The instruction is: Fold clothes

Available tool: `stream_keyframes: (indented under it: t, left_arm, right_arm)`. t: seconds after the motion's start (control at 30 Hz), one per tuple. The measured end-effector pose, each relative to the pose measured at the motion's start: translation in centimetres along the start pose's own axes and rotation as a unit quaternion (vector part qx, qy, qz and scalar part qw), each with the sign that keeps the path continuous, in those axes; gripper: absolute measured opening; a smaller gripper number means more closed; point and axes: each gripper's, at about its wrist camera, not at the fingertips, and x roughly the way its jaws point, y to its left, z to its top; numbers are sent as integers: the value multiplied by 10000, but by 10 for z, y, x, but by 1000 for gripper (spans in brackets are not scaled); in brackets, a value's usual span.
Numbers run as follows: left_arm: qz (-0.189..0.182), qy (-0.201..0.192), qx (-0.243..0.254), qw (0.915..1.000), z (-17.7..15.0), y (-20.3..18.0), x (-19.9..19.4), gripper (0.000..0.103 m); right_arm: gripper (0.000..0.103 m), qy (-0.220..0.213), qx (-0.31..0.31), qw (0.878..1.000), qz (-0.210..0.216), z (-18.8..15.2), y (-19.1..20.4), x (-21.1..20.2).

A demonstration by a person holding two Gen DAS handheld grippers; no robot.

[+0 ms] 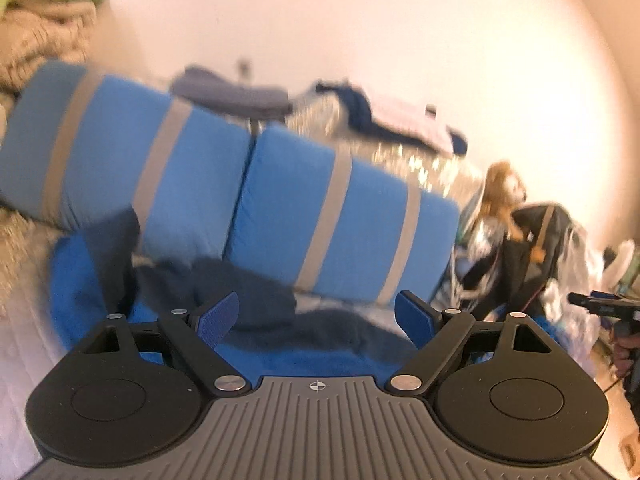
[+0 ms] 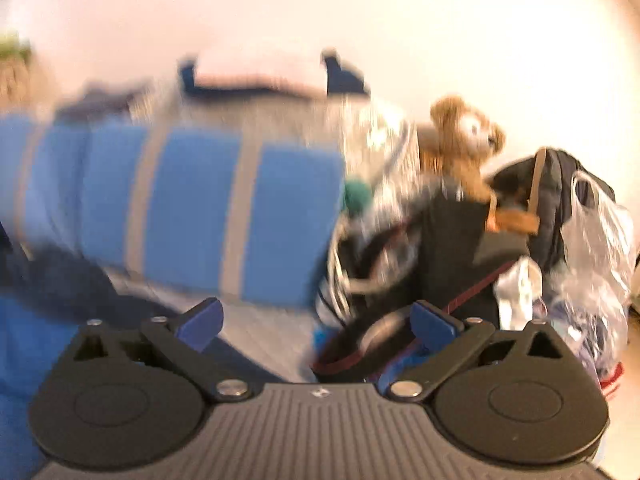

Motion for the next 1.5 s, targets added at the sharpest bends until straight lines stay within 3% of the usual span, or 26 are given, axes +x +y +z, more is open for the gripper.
stream_keyframes:
  t: [0.17,0.33,0.53,0.7,0.87,1.13,1.33,1.5]
  left_arm:
    - [-40,-340,-6,9994,36,6,-39,86]
    - [39,-534,96,9985,76,13,-62,86]
    - [459,-730,288,9959,133,28,-77,86]
    - [873,-851,398,9917,162,46,-79,86]
    - [1417,-822,289,9861,139,84,-53,87]
    - [1993,-150,-177,9797,74,176,22,87]
    - [1764,101,-1006,9791,32,254,71,86]
    - [1540,329,-2082,9653,-4,317,113,86]
  right_arm:
    - [103,-546,741,9949,409,60,-21,-68]
    - [103,-975,1315,9844,651,111,-38,-105]
    - [103,-1491,1568,9749,527,170,-34,-98]
    - [103,-1685,1851,9646,833,190,-9,-83]
    - [103,-1090,1897,9625,1604,151,58,-43]
    - [103,204,1442,9532,2650,50,206,37]
    - [103,726,1344,9508,2696,-3,291,79]
    - [103,996,1318,9435,2873,-46,346,106]
